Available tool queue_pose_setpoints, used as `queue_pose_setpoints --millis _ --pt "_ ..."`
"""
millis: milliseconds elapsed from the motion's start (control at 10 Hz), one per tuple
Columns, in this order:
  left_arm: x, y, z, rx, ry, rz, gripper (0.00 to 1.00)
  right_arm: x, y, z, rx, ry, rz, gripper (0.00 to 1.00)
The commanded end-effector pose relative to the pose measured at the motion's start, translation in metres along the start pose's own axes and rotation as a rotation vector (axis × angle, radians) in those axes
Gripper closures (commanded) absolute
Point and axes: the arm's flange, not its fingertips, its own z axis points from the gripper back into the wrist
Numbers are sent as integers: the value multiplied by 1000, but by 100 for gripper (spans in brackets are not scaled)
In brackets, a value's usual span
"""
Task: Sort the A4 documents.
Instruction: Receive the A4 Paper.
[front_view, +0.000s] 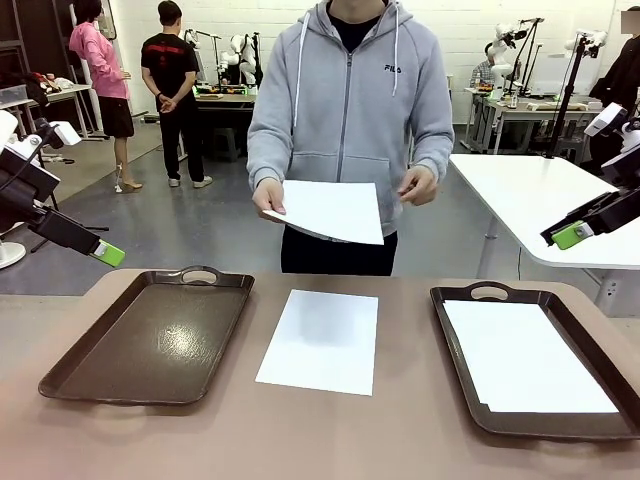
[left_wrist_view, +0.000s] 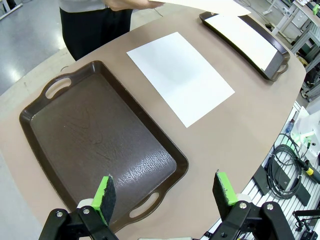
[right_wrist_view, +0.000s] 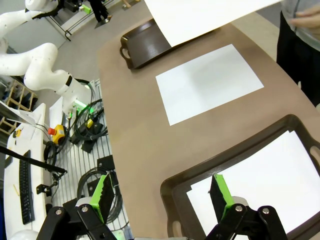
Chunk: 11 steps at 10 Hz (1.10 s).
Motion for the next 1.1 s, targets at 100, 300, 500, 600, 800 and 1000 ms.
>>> queue_pose_setpoints --millis 100,300,500,600,800,1000 --pt "0 0 0 -7 -4 1 0 1 0 0 -2 -1 2 0" --pt "0 0 0 -7 -4 1 0 1 0 0 -2 -1 2 0" --pt "0 0 0 -7 -4 1 0 1 0 0 -2 -1 2 0" --pt "0 0 0 -7 -4 1 0 1 0 0 -2 -1 2 0" --pt "0 0 0 -7 -4 1 0 1 0 0 -2 -1 2 0" --pt "0 0 0 -7 -4 1 0 1 0 0 -2 -1 2 0"
